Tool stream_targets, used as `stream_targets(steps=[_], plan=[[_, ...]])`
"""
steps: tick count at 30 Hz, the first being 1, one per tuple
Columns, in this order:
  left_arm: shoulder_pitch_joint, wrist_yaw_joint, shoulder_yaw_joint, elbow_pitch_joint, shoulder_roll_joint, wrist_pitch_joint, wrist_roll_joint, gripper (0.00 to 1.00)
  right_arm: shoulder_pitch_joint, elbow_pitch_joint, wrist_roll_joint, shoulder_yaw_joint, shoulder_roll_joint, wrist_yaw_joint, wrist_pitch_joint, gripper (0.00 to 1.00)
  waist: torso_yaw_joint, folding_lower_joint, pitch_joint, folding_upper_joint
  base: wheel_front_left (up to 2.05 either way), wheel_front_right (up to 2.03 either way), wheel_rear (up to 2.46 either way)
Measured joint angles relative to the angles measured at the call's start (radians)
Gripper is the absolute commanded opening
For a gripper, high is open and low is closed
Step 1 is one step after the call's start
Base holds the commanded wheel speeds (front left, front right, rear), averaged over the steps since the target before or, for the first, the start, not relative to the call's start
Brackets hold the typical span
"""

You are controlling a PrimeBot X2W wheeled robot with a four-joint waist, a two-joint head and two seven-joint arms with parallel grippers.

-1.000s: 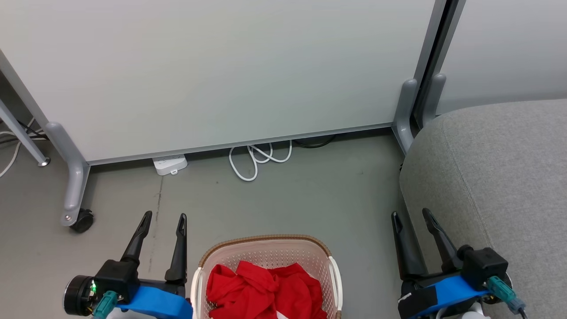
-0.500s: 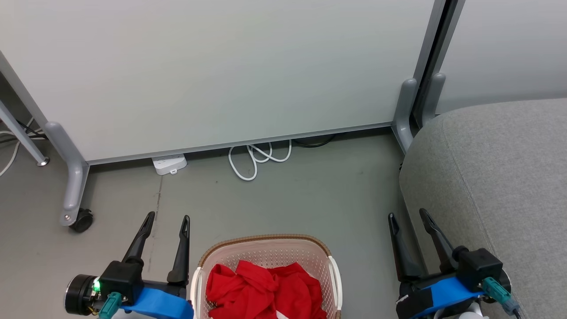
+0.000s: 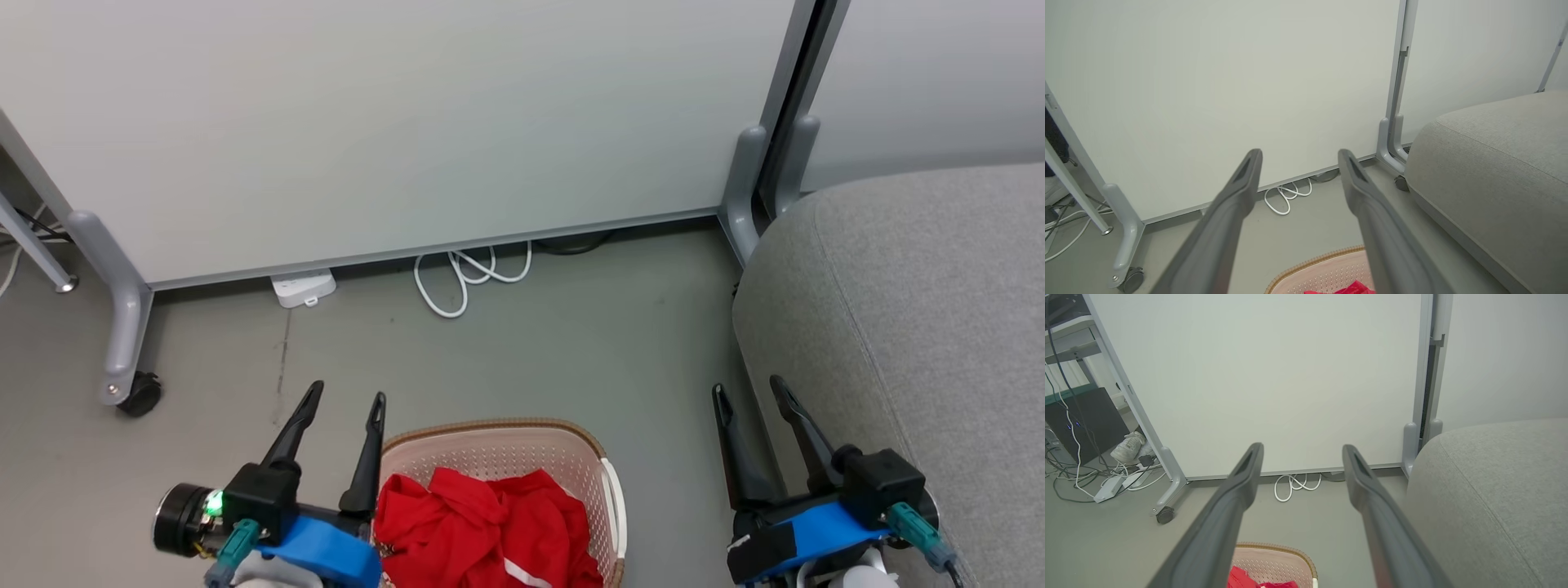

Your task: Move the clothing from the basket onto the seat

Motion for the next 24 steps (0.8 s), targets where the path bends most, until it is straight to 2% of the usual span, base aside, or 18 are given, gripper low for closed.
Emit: stream_targets(steps=[12, 24], plan=[[-0.185, -0.016, -0.142, 0.175, 0.059, 0.0, 0.015, 1.0, -0.077, -0.029, 0.01, -0.011, -0.001, 0.0, 0.0, 1.0, -0.054, 0.0001, 0.144, 0.0, 0.0, 0.0, 0.0], [-0.419, -0.019, -0.407, 0.4, 0.181, 0.0, -0.031, 1.0, -0.187, -0.074, 0.034, -0.01, -0.001, 0.0, -0.003, 1.0, -0.132, 0.0002, 0.351, 0.0, 0.0, 0.0, 0.0]])
